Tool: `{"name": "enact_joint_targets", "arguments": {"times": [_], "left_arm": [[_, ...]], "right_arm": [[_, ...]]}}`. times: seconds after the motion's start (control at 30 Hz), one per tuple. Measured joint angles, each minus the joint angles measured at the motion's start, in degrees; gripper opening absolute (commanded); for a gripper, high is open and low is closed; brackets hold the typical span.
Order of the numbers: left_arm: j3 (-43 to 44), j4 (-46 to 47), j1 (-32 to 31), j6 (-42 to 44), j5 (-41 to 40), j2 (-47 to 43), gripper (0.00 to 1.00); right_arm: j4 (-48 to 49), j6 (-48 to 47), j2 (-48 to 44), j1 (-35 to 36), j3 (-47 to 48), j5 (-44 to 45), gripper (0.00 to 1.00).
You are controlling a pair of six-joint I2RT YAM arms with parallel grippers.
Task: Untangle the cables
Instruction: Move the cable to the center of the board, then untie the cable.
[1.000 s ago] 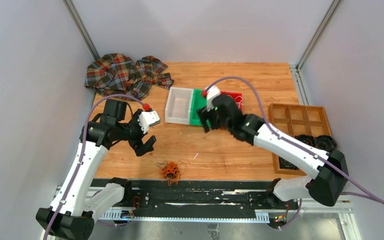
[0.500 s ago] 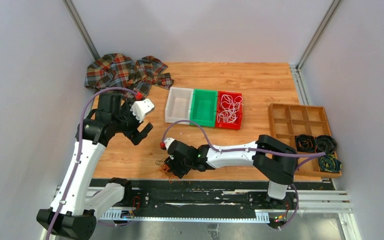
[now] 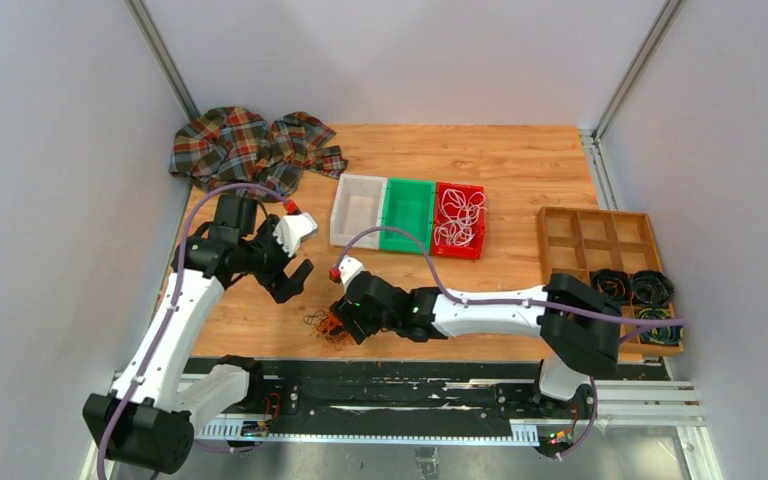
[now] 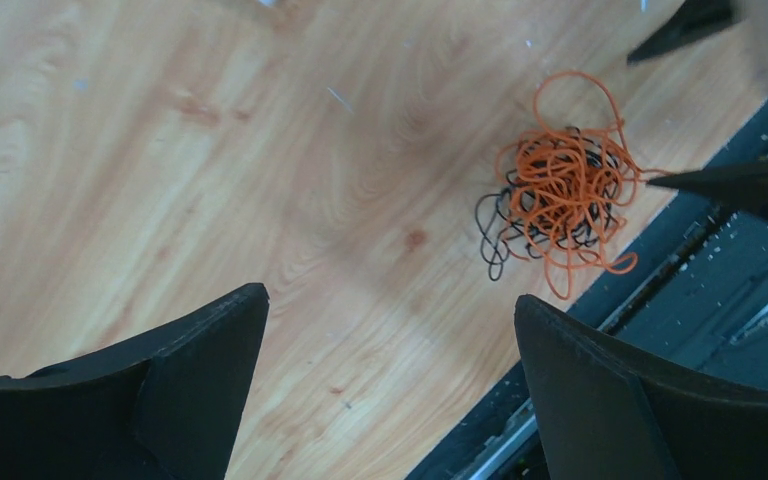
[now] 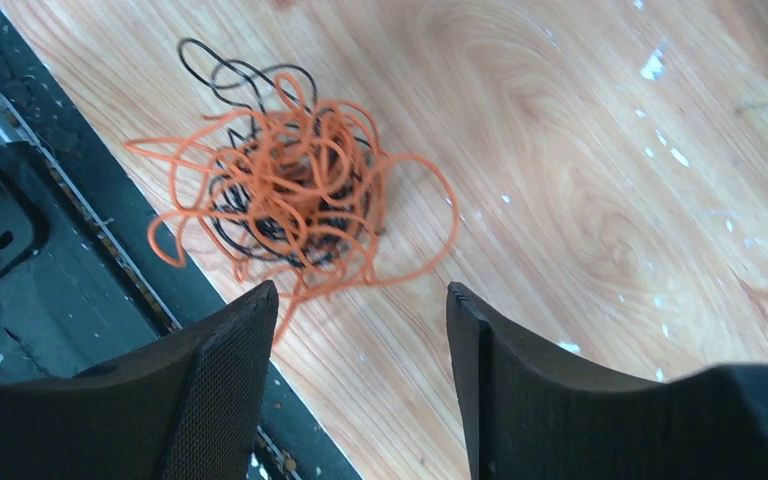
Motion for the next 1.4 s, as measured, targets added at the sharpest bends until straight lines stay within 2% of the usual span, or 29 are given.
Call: {"name": "enact_joint_targets", "arguments": {"times": [0.3,0.47,0.67,0.83,0.97,1.07,1.27,1.4], "left_arm": [[-8.4,2.3,-0.9,3.5,3.1,7.6,0.91],[-13.1,4.5,-4.6,5.3,2.9,11.0,0.81],[-14.3,7.6,-6.7,6.2,2.8,16.0,0.54],[-14.2,9.5,-6.8,6.4,3.3,19.2,0.25],[-14.2,9.4,-6.9,7.0,4.5,19.3,0.05],[-13.5,8.3,-6.9,7.2,5.1,18.7,0.01],[-6.4,4.7,-6.9,5.6,6.3,13.6,0.01],[-3.1,4.2,-6.9,4.4,7.9,7.2,0.01]], "right_arm": [[5.0,3.7,-9.2,0.0,-8.3,6.1,0.55],[12.7,5.3,-13.6,0.0,-14.2,9.3,0.50],[21.5,5.4,-15.7,0.0,-20.1,10.8,0.46],[25.8,4.9,-15.7,0.0,-20.5,10.6,0.38],[28.2,4.4,-15.7,0.0,-20.6,10.1,0.37],[29.4,4.0,-15.7,0.0,-20.7,9.7,0.40],[31.4,3.3,-14.1,0.0,-20.3,7.2,0.60],[32.3,3.2,-9.4,0.0,-18.0,3.8,0.61]]}}
